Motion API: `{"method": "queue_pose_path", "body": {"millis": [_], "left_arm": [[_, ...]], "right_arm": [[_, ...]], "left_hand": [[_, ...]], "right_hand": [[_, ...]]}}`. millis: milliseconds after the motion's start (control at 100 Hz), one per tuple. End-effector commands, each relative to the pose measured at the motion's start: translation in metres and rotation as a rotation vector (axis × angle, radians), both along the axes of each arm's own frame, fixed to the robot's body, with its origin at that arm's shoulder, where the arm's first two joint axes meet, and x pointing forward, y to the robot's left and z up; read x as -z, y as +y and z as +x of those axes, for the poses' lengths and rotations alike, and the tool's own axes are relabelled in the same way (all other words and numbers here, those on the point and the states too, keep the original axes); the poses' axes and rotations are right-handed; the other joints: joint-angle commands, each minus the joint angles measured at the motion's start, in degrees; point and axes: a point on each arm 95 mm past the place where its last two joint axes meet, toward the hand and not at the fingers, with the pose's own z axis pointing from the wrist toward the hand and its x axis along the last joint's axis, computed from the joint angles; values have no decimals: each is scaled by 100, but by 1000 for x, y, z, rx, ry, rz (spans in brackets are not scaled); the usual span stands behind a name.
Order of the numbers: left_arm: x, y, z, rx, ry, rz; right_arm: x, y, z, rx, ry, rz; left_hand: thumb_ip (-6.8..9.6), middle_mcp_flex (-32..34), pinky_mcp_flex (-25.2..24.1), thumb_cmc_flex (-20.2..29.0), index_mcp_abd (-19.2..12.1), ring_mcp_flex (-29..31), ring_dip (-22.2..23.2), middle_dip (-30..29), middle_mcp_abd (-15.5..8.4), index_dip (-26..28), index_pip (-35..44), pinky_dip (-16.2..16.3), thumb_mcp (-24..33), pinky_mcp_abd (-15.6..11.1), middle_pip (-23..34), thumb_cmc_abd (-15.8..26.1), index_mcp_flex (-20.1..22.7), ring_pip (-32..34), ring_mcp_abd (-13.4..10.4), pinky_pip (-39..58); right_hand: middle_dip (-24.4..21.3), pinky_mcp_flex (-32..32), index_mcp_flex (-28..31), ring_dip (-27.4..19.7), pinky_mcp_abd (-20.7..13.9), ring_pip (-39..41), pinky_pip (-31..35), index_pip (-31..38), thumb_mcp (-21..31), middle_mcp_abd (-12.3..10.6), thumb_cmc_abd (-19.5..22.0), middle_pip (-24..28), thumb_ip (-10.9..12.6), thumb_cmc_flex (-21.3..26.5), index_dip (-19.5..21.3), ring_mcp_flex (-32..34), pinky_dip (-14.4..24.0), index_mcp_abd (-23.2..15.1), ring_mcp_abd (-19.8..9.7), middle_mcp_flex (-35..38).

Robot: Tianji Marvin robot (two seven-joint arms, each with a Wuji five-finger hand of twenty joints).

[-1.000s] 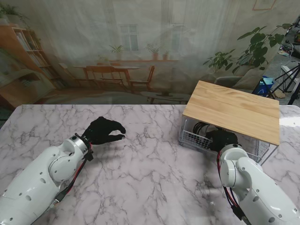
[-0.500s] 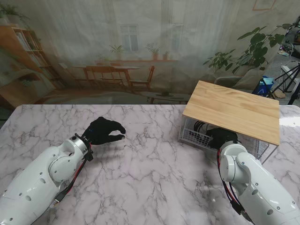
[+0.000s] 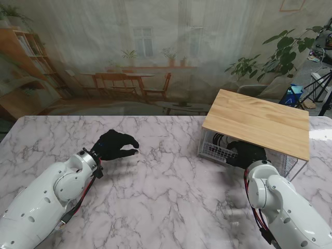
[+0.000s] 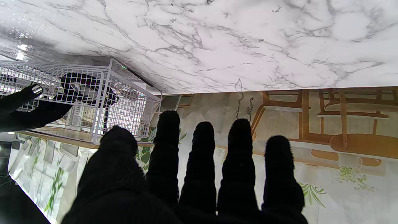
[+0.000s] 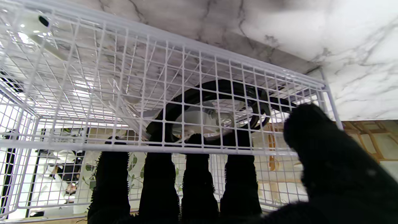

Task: Load the small electronics into the mesh drawer

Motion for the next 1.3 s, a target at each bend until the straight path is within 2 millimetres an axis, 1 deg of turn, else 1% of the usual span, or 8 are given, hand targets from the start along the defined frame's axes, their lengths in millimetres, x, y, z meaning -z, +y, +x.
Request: {"method": "queue_pose_path", "body": {"millis": [0, 270, 380, 480, 650, 900, 1130, 1290], "left_arm": [[2, 0, 0, 3, 13, 9], [3, -1, 1, 4, 15, 9], [3, -1, 1, 3, 15, 8], [4, -1, 0, 2, 15, 7], [4, -1, 0, 1, 12, 6], [4, 0, 0, -4, 8, 2], [4, 1, -1, -9, 3, 2], [4, 2, -1, -10, 0, 3]], "right_arm": [[-2, 5, -4, -19, -2, 19], [-11, 14, -13, -87, 40, 22], [-11, 17, -17, -112, 72, 25], [-10, 20, -19, -130, 78, 29], [-12, 23, -26, -164, 84, 23], [-13, 30, -47, -195, 75, 41], [-21, 42, -81, -262, 55, 76], [-27, 48, -98, -306, 43, 83]], "left_hand": [[21, 124, -107, 93, 56, 60, 60, 34, -44, -27, 54, 99, 7, 196, 22, 134, 24, 107, 50, 108], [19, 114, -109, 89, 60, 58, 59, 33, -47, -29, 56, 98, 4, 191, 18, 140, 22, 106, 57, 106], [20, 101, -109, 93, 57, 46, 57, 31, -47, -28, 57, 98, 5, 188, 13, 138, 21, 101, 47, 107], [20, 97, -106, 92, 66, 42, 56, 30, -41, -28, 59, 98, 5, 185, 12, 143, 21, 99, 50, 109], [17, 52, -119, 88, 57, -27, 37, 25, -48, -28, 59, 93, 4, 151, 0, 142, 14, 61, 23, 101], [16, 45, -121, 87, 64, -25, 32, 19, -32, -30, 55, 92, 4, 152, -3, 149, 14, 63, 23, 102], [16, 41, -125, 82, 62, -27, 31, 20, -45, -30, 54, 92, 3, 151, -1, 151, 15, 64, 35, 101], [15, 41, -124, 82, 72, -41, 28, 19, -44, -29, 52, 91, 2, 149, -1, 146, 17, 58, 31, 100]], "right_hand": [[-236, -238, -464, -217, 184, -585, -305, -242, -449, 9, 322, -297, 159, -378, -156, -255, -174, 190, 27, -282], [-787, -624, -1602, -1193, -36, -1502, -1316, -1161, -1792, 176, 1212, -1377, 285, -676, -723, -1239, -798, 744, -121, -1161], [-1114, -726, -1348, -1582, -343, -1548, -1903, -2722, -2252, 536, 1688, -2068, 348, -788, -1014, -1527, -1419, 1237, -33, -1343], [-1561, -855, -1326, -1667, -705, -1571, -2405, -2894, -2284, 681, 1747, -2833, 349, -868, -1018, -1670, -1936, 1406, -98, -1112], [-1703, -799, -1316, -1685, -1051, -1580, -2666, -2912, -2276, 709, 1762, -2880, 351, -874, -1158, -1748, -2265, 1419, -182, -1174], [-1690, -759, -1292, -1676, -949, -1556, -2558, -2809, -2224, 708, 1672, -2842, 371, -761, -1083, -1649, -2325, 1402, -149, -1015], [-1680, -814, -1324, -1646, -805, -1553, -2118, -2483, -2213, 811, 1613, -2839, 382, -638, -506, -1497, -2481, 1453, -55, -847], [-1673, -819, -1287, -1629, -731, -1536, -2077, -2415, -2180, 840, 1578, -2816, 402, -549, -449, -1451, -2536, 1476, -10, -761]]}}
